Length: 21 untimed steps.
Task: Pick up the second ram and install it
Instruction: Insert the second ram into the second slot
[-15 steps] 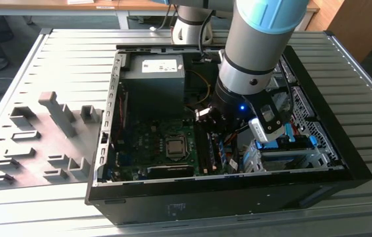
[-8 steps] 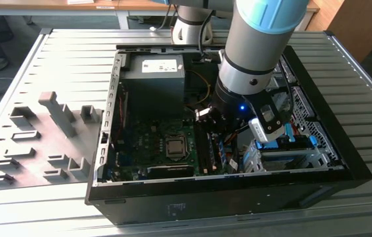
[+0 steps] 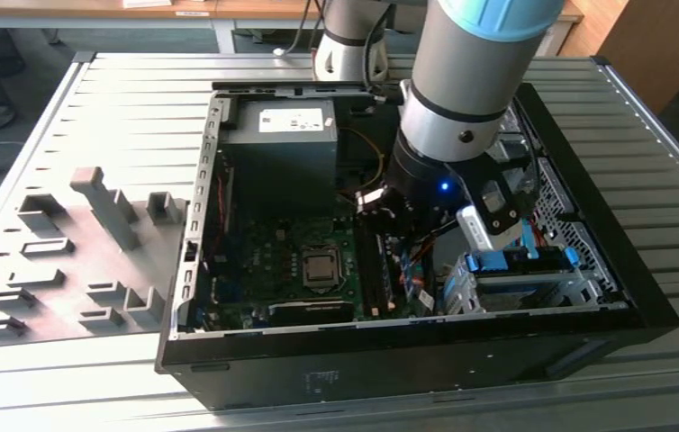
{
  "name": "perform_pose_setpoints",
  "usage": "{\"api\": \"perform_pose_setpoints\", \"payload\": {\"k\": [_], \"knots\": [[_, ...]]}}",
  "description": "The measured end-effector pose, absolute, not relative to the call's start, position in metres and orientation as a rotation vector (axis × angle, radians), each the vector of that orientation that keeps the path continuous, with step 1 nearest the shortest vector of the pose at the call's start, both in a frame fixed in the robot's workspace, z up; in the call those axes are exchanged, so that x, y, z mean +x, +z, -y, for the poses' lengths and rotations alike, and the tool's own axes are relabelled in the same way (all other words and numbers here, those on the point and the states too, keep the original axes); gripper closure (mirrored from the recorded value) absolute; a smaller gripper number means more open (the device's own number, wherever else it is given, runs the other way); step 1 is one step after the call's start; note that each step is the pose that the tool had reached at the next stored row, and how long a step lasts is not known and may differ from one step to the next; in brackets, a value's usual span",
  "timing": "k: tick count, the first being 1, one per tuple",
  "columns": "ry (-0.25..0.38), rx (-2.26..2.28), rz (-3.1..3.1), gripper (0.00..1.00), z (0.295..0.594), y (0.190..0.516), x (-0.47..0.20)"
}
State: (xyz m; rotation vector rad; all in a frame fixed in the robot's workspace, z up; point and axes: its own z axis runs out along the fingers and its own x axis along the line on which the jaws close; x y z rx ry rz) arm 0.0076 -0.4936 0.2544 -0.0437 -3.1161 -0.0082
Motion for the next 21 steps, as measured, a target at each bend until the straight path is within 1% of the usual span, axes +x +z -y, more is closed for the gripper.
{"api": "perform_pose_setpoints", "payload": {"k": [21], "knots": [[-0.005,-0.045,3.12,0.86,0.489,0.238,-0.019]]}}
